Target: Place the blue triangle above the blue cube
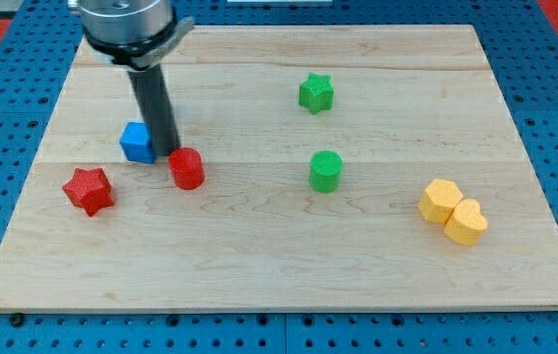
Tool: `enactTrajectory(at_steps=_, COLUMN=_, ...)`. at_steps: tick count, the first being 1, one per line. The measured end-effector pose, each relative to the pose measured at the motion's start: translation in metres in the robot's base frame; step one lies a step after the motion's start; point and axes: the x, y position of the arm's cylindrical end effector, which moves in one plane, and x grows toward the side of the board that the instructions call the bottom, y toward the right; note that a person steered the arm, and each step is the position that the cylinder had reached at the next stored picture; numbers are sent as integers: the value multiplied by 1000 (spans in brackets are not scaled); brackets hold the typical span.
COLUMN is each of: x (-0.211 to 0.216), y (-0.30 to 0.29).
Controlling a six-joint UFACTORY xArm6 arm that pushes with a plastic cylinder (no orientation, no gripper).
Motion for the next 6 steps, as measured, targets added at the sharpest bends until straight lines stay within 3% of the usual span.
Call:
enactTrajectory(at_steps=1, x=0, y=-46)
enactTrajectory(at_steps=2, x=6, y=-24)
enactTrajectory(at_steps=3, x=-13, y=51)
enactTrajectory(at_steps=4, x=-50, y=49)
enactTrajectory(at_steps=6, x=-82, y=14)
